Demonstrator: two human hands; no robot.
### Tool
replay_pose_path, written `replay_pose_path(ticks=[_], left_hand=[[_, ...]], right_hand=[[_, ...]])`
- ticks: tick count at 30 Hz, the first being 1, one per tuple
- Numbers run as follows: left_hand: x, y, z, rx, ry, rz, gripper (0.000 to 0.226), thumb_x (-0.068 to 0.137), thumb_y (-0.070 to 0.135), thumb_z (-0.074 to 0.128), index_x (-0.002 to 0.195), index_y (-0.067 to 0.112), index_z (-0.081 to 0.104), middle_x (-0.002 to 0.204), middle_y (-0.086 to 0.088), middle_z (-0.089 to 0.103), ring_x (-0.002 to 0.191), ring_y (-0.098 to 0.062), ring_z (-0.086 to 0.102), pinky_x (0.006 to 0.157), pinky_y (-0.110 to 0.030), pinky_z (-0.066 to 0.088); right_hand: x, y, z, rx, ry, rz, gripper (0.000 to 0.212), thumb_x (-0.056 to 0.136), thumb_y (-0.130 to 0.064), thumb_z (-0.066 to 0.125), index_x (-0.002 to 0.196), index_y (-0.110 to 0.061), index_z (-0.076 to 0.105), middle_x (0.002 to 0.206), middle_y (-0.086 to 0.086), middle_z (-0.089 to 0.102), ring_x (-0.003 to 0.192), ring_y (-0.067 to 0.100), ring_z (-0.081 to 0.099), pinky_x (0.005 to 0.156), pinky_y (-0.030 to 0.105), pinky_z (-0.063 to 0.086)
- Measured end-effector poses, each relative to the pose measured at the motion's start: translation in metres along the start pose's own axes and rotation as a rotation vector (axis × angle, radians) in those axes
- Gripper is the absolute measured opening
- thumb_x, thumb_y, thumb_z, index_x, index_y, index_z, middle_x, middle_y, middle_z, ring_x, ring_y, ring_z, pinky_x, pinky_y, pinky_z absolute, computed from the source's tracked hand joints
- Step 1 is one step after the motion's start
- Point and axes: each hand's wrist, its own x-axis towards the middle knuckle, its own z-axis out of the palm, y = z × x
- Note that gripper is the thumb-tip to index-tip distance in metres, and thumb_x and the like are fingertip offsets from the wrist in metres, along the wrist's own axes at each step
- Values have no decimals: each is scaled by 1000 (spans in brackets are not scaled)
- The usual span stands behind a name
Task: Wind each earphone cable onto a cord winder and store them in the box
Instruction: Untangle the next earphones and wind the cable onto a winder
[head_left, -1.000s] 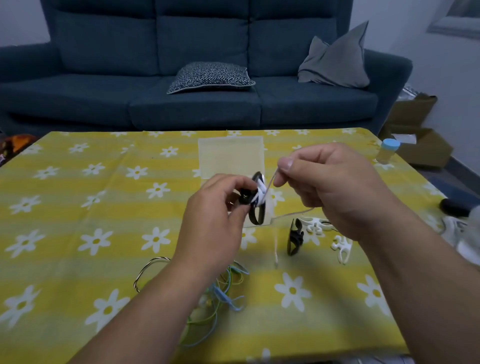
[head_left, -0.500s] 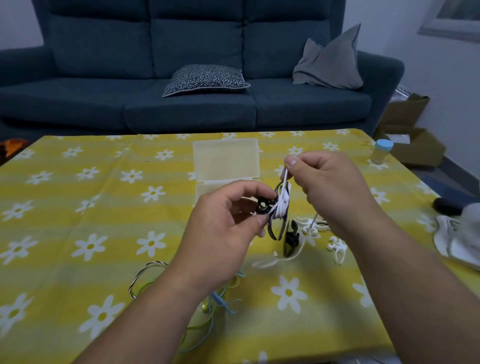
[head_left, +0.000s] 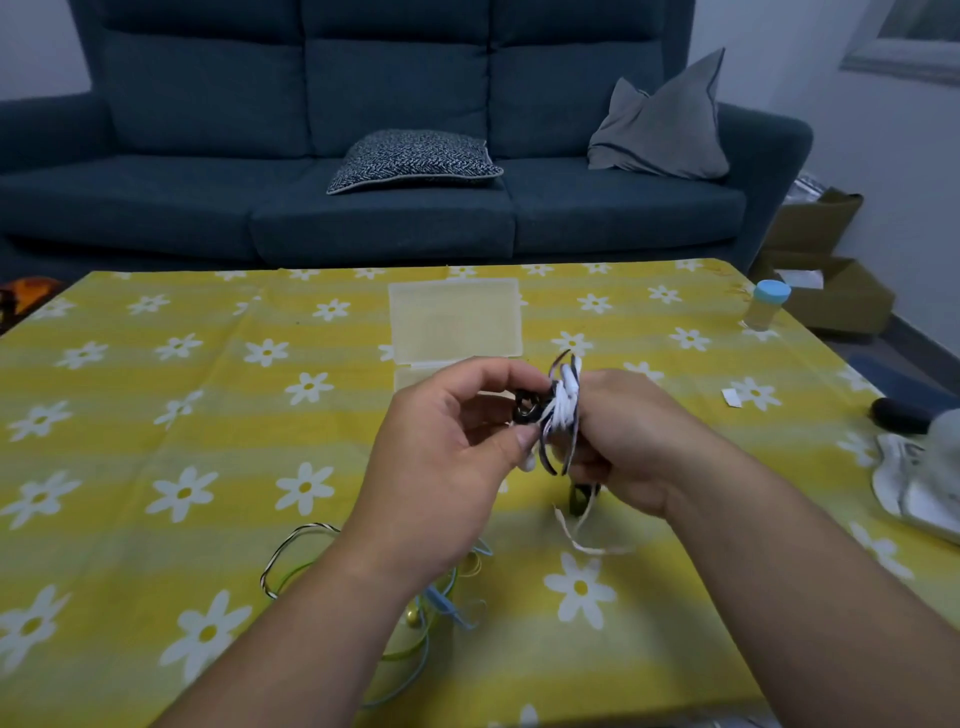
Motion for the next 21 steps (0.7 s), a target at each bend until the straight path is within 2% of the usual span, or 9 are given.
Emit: replay_pose_path(ticks=[4, 7, 11, 14, 18, 21], left_hand=[[4, -1, -8, 47, 200, 20, 38, 82, -16, 64, 96, 19, 71, 85, -3, 75, 72, -19, 69, 66, -24, 54], [9, -4, -15, 105, 323, 20, 37, 83, -12, 65, 96, 22, 70, 85, -1, 75, 67, -16, 66, 65, -24, 51], [11, -9, -21, 161, 441, -16, 32, 85, -5, 68, 97, 25, 70, 79, 0, 75, 65, -15, 67, 64, -25, 52], [13, -9, -26, 200, 469, -49, 31, 85, -3, 68, 98, 25, 70, 79, 4, 75, 66, -11, 68, 65, -21, 53], [14, -10, -27, 271, 435, -45, 34, 85, -4, 68, 97, 28, 70, 83, 3, 75, 68, -13, 68, 68, -25, 53], [13, -10, -26, 283, 401, -39, 36, 85, -5, 67, 96, 29, 69, 84, 3, 75, 69, -15, 68, 67, -26, 53]], right_hand=[[-1, 11, 12, -52, -216, 33, 37, 98, -23, 51, 63, -19, 65, 54, -3, 28, 45, 10, 18, 42, 22, 14], [-2, 12, 14, -40, -265, -22, 30, 104, -26, 44, 79, -17, 57, 53, -5, 31, 45, 9, 20, 40, 19, 18], [-7, 8, 11, -33, -324, -114, 31, 103, -28, 46, 78, -14, 58, 52, -5, 36, 46, 9, 25, 43, 19, 23], [-13, 1, 7, -44, -352, -180, 29, 101, -25, 51, 80, -11, 64, 51, -5, 36, 46, 8, 27, 43, 19, 24], [-17, -6, 1, -87, -309, -260, 25, 97, -18, 58, 76, -10, 68, 50, -6, 35, 46, 10, 26, 44, 21, 22], [-18, -9, -2, -57, -281, -279, 29, 98, -17, 55, 75, -9, 69, 49, -5, 32, 45, 9, 24, 43, 20, 22]])
